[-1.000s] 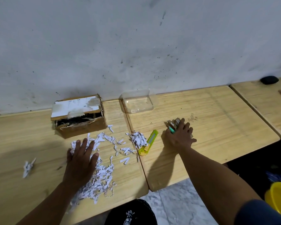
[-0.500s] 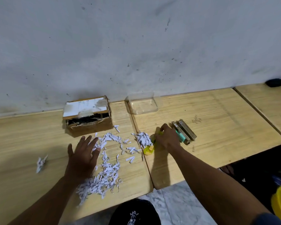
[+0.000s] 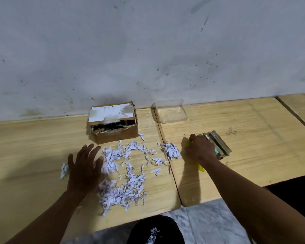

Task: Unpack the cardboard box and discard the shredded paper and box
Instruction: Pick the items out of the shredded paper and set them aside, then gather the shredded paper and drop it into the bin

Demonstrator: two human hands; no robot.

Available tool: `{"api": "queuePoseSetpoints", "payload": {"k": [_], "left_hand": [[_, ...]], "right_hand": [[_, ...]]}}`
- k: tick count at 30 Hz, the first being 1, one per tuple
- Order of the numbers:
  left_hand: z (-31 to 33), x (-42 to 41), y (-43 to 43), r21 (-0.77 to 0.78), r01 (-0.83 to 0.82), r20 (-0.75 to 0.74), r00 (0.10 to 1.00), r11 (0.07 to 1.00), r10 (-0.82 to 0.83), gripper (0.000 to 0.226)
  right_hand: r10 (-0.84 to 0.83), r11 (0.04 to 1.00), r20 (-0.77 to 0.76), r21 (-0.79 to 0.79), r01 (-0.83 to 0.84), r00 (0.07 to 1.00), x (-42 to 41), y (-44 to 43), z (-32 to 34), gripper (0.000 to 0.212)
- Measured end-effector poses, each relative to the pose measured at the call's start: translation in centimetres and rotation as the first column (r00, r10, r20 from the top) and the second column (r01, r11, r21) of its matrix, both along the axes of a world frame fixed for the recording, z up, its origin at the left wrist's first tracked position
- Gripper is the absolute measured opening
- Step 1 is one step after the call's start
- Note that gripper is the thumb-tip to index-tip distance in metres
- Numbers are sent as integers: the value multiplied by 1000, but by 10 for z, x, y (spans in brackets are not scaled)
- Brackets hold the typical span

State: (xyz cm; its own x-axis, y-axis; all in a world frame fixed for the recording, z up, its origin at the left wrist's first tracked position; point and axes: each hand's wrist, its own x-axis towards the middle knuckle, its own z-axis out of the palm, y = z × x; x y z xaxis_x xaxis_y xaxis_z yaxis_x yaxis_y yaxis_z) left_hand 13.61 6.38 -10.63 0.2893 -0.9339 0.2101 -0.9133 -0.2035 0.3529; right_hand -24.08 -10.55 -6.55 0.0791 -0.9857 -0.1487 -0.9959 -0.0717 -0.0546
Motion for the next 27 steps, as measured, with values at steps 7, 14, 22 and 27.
{"api": "queuePoseSetpoints", "payload": {"k": [7, 14, 22, 27], "left_hand": [[-14, 51, 10, 65, -391, -106, 912, 918, 396, 51], [-29, 33, 6, 218, -102, -254, 955, 971, 157, 65], [-8, 2, -13, 40, 117, -295, 950, 992, -100, 59], [-12, -2, -33, 26, 315, -131, 942, 949, -310, 59]], "right_hand": [[298, 955, 496, -168, -246, 816, 36, 5, -16, 42], [245, 919, 658, 75, -386, 712, 82, 41, -23, 41], [216, 928, 755, 38, -371, 619, 114, 36, -10, 43], [431, 838, 499, 87, -538, 752, 124, -8, -36, 55]]}}
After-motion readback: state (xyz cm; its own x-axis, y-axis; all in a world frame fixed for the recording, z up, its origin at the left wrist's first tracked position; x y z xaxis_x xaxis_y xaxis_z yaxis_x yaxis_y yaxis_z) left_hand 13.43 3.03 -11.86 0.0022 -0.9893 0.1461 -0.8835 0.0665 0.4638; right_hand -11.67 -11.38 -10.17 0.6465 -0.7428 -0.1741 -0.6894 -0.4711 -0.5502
